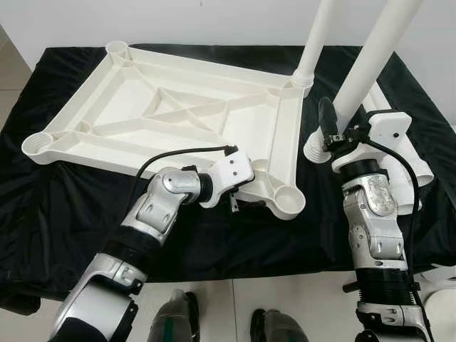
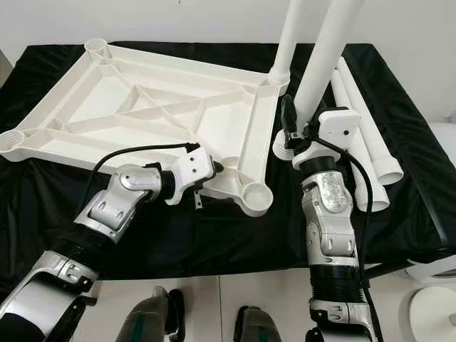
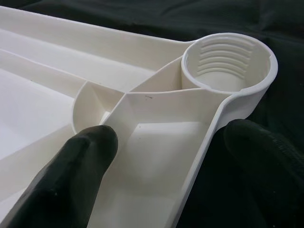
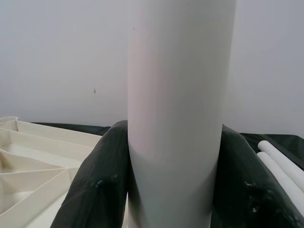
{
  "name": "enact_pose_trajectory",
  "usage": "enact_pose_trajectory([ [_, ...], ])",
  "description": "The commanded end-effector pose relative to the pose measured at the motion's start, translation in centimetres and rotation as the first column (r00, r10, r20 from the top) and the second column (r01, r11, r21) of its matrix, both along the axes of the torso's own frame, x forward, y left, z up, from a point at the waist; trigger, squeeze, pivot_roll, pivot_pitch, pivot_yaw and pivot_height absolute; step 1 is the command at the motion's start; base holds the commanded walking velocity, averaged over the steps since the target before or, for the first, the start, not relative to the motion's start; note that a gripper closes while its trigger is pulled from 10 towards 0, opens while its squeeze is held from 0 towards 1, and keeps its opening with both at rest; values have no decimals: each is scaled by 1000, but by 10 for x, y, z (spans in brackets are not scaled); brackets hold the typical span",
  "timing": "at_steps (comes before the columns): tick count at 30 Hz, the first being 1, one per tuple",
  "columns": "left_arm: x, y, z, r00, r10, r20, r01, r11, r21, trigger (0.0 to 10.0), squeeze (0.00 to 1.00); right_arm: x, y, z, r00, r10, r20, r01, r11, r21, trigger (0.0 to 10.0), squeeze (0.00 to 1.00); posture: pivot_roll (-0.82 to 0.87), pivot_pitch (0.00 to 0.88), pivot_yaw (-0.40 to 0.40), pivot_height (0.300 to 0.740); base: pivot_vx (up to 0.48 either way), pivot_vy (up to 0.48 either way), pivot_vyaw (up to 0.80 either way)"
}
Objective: Building children table
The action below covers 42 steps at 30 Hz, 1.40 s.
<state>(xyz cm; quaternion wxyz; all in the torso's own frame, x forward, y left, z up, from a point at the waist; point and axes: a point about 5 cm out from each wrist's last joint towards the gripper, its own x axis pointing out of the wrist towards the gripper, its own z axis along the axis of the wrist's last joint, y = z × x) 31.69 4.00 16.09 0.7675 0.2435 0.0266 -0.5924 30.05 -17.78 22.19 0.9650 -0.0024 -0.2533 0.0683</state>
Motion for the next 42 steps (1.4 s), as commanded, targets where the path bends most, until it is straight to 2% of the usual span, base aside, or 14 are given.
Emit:
enact_pose_trajectory([
  [1, 19, 5, 17, 935, 319, 156, -300, 944, -136, 10000, 0, 0, 1, 2, 1000, 5, 5, -5, 1000, 15, 10000, 0, 32, 117, 22, 740, 0, 0, 0],
  [9, 22, 4, 24, 929, 340, 148, -312, 932, -186, 10000, 0, -1, 3, 1, 1000, 25, -6, -25, 1000, 4, 10000, 0, 25, 124, 23, 740, 0, 0, 0],
  [18, 12, 23, 44, 959, 284, 28, -263, 918, -298, 10000, 0, -3, 11, -4, 991, 124, -41, -125, 992, -36, 10000, 0, 32, 126, 16, 740, 0, 0, 0],
  [21, 15, 37, 58, 942, 332, -54, -326, 860, -393, 10000, 0, -3, 18, -4, 980, 189, -56, -192, 980, -60, 10000, 0, 31, 126, 16, 740, 0, 0, 0],
  [23, 16, 38, 59, 940, 336, -63, -332, 853, -403, 10000, 0, -3, 18, -4, 979, 196, -58, -199, 978, -62, 10000, 0, 31, 126, 16, 740, 0, 0, 0],
  [24, 24, 47, 64, 906, 416, -80, -405, 795, -451, 10000, 0, -1, 20, -4, 974, 216, -62, -220, 972, -77, 10000, 0, 30, 122, 10, 740, 0, 0, 0],
  [25, 24, 47, 64, 906, 416, -80, -405, 795, -451, 10000, 0, -1, 20, -4, 974, 216, -62, -220, 972, -77, 10000, 0, 30, 122, 10, 740, 0, 0, 0],
  [26, 31, 57, 69, 859, 499, -117, -485, 716, -503, 10000, 0, 1, 21, -4, 971, 229, -67, -233, 969, -76, 10000, 0, 33, 121, 4, 740, 0, 0, 0],
  [28, 36, 69, 73, 792, 582, -185, -572, 601, -558, 10000, 0, 2, 21, -4, 968, 242, -73, -247, 966, -70, 10000, 0, 34, 121, 0, 740, 0, 0, 0],
  [31, 35, 71, 74, 777, 592, -214, -591, 568, -573, 10000, 0, 2, 21, -4, 967, 245, -75, -249, 966, -63, 10000, 0, 34, 121, 0, 740, 0, 0, 0],
  [33, 36, 80, 72, 706, 674, -217, -650, 495, -576, 10000, 0, 3, 19, -6, 971, 223, -82, -226, 974, -29, 10000, 0, 37, 113, -7, 740, 0, 0, 0],
  [34, 36, 80, 72, 706, 674, -217, -650, 495, -576, 10000, 0, 3, 19, -6, 971, 223, -82, -226, 974, -29, 10000, 0, 37, 113, -7, 740, 0, 0, 0],
  [36, 37, 86, 71, 658, 714, -240, -691, 445, -570, 10000, 0, 4, 18, -7, 975, 201, -93, -202, 979, 4, 10000, 0, 36, 111, -7, 740, 0, 0, 0],
  [42, 36, 88, 65, 616, 732, -291, -741, 413, -529, 10000, 0, 9, 15, -10, 978, 151, -145, -144, 988, 58, 10000, 0, 41, 109, -6, 740, 0, 0, 0],
])
